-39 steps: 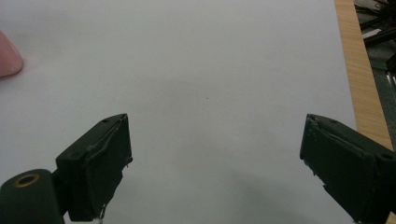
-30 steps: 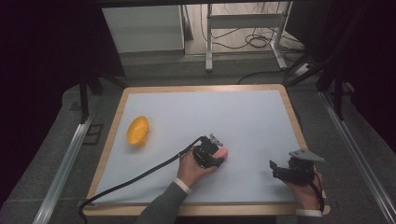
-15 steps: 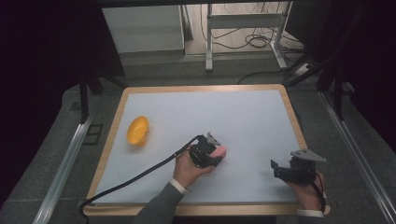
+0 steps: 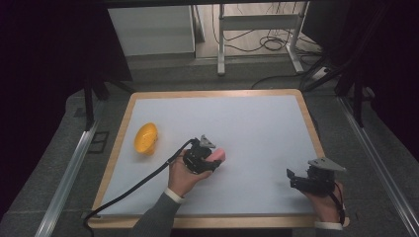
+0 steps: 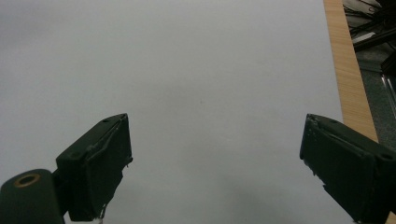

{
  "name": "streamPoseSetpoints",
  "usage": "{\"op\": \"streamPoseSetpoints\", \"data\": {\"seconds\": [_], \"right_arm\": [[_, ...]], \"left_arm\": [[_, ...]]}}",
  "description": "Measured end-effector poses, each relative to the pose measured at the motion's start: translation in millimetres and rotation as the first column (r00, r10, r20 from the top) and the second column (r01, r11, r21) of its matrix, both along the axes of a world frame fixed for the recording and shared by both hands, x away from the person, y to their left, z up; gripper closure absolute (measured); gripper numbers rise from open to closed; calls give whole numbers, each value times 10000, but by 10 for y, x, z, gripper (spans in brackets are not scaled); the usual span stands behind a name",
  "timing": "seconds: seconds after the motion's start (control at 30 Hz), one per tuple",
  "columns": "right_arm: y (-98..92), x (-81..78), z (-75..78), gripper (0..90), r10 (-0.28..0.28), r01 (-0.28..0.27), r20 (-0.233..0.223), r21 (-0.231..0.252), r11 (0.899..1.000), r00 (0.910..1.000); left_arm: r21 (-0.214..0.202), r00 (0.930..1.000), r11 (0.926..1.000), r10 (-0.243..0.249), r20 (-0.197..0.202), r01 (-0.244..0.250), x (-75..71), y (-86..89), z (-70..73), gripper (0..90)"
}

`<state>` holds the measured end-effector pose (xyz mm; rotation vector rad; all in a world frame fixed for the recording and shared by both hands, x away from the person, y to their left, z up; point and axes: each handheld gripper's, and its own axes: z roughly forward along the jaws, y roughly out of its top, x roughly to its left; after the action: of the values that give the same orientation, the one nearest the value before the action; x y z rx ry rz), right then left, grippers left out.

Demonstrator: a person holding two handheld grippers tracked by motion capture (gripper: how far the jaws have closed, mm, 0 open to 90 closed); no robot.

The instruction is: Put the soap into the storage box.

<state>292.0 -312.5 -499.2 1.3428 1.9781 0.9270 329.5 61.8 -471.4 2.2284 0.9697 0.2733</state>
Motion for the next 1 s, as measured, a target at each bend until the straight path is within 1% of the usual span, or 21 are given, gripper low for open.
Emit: {"op": "streamPoseSetpoints", "data": {"seconds": [0.03,0.1,0.17,0.27,0.33,0.37,0.47,0.5,0.67,0.73,0.77,0.8,1.0], "right_arm": [[3,0,-1,86,5,-5,-5,-7,10000,10000],[4,2,-5,87,1,-1,-7,-31,10000,10000],[0,2,-6,86,7,-7,-21,-34,10000,10000],[-2,2,-5,86,-14,14,-14,-38,10000,10000],[-2,3,-6,87,-34,34,-20,-34,10000,10000],[-2,2,-6,87,-40,40,-21,-41,10000,10000],[-2,1,-4,87,-63,63,-21,-54,10000,10000],[-2,0,-4,89,-123,123,-57,-50,9999,9999],[1,6,-15,89,-107,106,-127,-78,9999,9999],[5,8,-16,89,-105,105,-144,-62,9999,9998],[8,7,-16,89,-69,68,-138,-69,10000,9999],[7,6,-15,89,-45,45,-131,-60,10000,9999],[11,2,-10,89,-29,29,-89,-63,10000,10000]], "left_arm": [[-9,10000,10000,36,11,-36,-1,15,8,604],[-157,10000,9999,70,-5,-70,0,53,25,604],[-166,9998,9996,208,76,-206,-1,93,42,604],[-294,9992,9990,350,205,-344,-4,162,62,604],[-309,9989,9988,382,261,-374,-16,199,80,604],[-385,9988,9985,409,263,-399,-22,218,87,604],[-386,9985,9983,455,289,-444,-26,263,101,604],[-412,9980,9977,555,313,-542,-26,313,113,604],[-477,9953,9954,852,471,-830,-19,447,138,604],[-499,9947,9948,913,480,-889,-16,472,142,604],[-574,9929,9931,1050,554,-1018,-17,517,147,604],[-570,9930,9930,1062,524,-1032,-15,539,150,604],[-569,9908,9912,1229,559,-1198,-19,615,166,604]]}}
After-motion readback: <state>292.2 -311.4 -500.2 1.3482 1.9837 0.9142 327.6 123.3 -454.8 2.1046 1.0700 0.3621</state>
